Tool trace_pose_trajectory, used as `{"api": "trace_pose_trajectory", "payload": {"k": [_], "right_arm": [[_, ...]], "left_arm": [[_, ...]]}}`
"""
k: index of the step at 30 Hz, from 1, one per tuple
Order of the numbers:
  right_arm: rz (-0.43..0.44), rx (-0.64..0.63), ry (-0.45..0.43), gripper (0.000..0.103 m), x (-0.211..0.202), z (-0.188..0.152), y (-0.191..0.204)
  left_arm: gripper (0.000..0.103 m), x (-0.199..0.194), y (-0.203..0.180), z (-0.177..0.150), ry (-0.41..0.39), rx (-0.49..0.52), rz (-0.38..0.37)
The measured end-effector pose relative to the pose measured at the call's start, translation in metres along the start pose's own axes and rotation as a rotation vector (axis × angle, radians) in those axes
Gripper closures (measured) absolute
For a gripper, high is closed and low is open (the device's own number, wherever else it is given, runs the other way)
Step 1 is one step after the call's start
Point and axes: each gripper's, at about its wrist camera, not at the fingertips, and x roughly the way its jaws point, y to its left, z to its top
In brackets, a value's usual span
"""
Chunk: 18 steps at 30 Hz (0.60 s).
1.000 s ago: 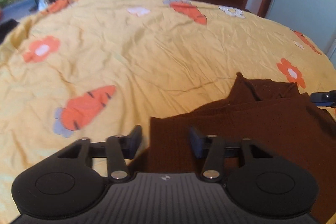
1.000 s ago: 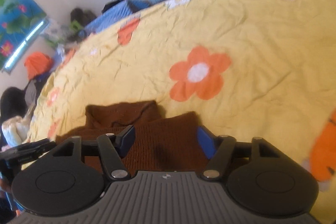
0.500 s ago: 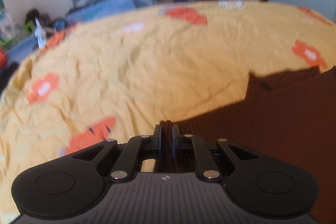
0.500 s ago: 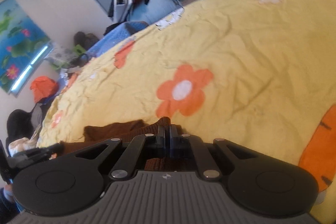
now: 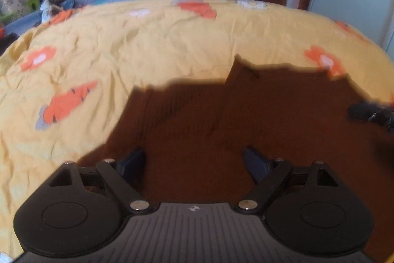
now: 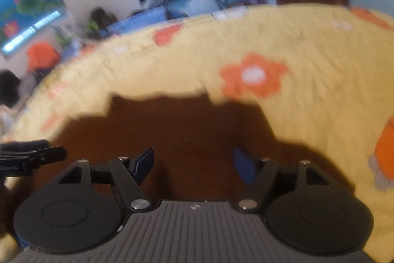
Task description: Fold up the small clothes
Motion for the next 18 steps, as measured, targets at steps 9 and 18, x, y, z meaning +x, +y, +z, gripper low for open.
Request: {"api": "trace_pose_trajectory", "payload": {"k": [9,18], "right_arm": [[-0.034,0.073,-0.022,0.027,-0.029,-0.003,0.004],[-0.087,-0.217,0.007,0.007,-0.027,-0.054,0.039]], "left_arm": [[0.003,-0.031,-0.003,0.001,0.057,-0.016,0.008],[0.000,-0.039,-0.010,-0.035,-0.013,0.029,0.004]]}}
